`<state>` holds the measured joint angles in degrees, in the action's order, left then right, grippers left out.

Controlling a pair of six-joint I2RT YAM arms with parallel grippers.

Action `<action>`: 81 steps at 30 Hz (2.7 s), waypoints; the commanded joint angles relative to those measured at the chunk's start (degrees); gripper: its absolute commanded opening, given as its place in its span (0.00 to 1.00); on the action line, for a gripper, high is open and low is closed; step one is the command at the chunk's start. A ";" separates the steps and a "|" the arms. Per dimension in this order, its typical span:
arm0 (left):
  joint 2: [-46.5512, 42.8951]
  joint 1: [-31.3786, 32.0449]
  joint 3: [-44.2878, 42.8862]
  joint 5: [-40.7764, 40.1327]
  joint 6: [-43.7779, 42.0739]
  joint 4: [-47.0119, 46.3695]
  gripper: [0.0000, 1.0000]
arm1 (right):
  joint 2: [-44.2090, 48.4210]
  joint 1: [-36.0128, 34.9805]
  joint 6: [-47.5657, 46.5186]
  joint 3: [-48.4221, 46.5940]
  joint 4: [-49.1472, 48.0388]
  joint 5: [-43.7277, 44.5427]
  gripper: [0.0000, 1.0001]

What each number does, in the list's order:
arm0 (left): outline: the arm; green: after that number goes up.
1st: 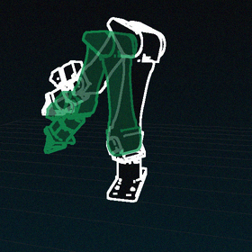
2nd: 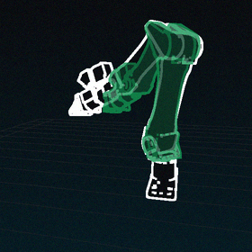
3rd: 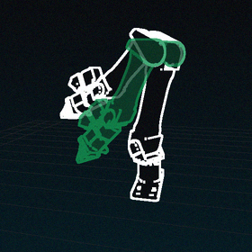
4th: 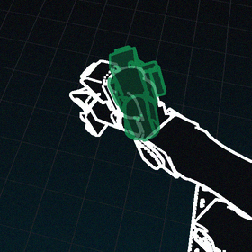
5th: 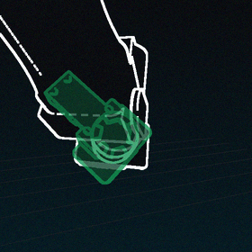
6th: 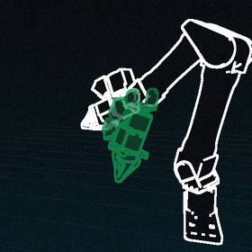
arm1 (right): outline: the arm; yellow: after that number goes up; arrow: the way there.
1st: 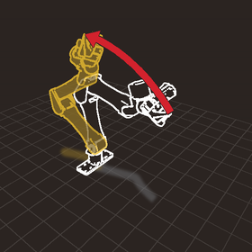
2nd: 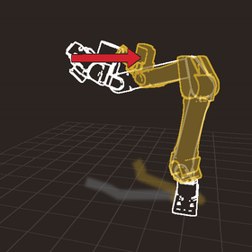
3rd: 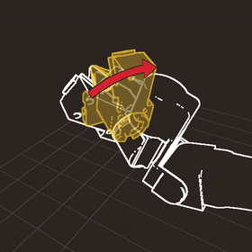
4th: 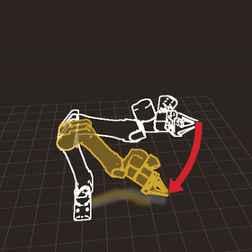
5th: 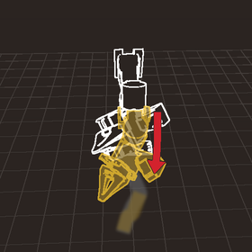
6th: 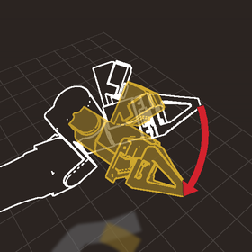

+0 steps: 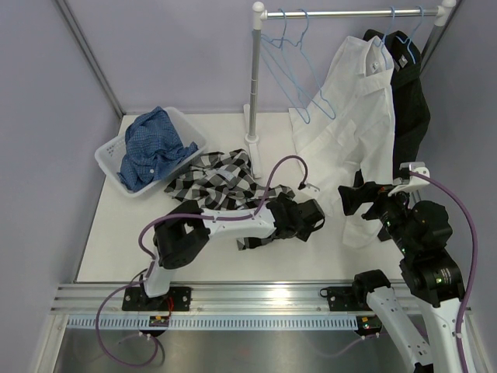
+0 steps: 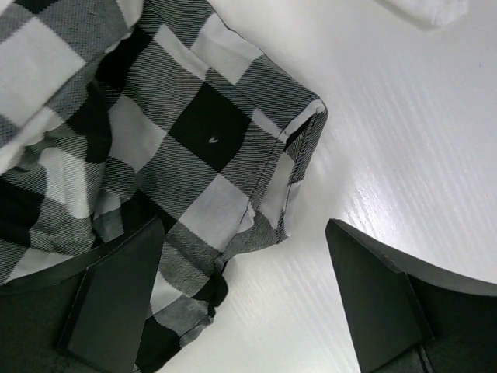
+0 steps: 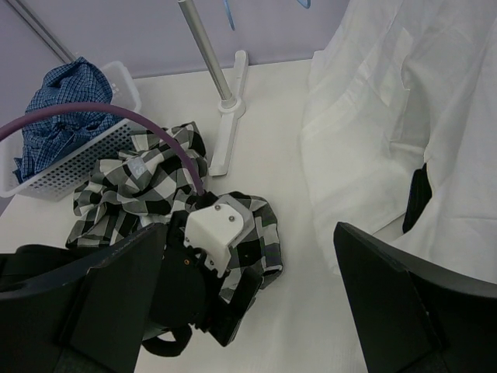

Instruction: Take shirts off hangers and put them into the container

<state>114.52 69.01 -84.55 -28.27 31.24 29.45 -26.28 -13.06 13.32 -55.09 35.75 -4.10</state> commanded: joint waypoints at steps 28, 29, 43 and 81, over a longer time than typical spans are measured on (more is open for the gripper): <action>-3.59 -4.76 6.41 -3.45 -0.65 -2.03 0.01 | 0.53 0.05 0.30 0.51 -2.00 -0.30 0.99; -7.17 -5.11 7.11 -5.54 -1.53 -1.60 0.00 | 0.44 0.05 0.30 0.51 -2.08 -0.30 0.99; -30.76 -22.68 17.48 -19.54 -3.04 4.47 0.00 | 0.18 0.05 0.39 0.42 -2.44 -1.09 1.00; -19.50 -36.67 39.38 8.76 5.50 -19.25 0.31 | -0.09 0.05 0.30 0.77 -2.26 -1.88 0.99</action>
<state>93.38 32.75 -47.48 -21.23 37.04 10.85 -26.41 -13.06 13.32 -54.61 35.31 -5.43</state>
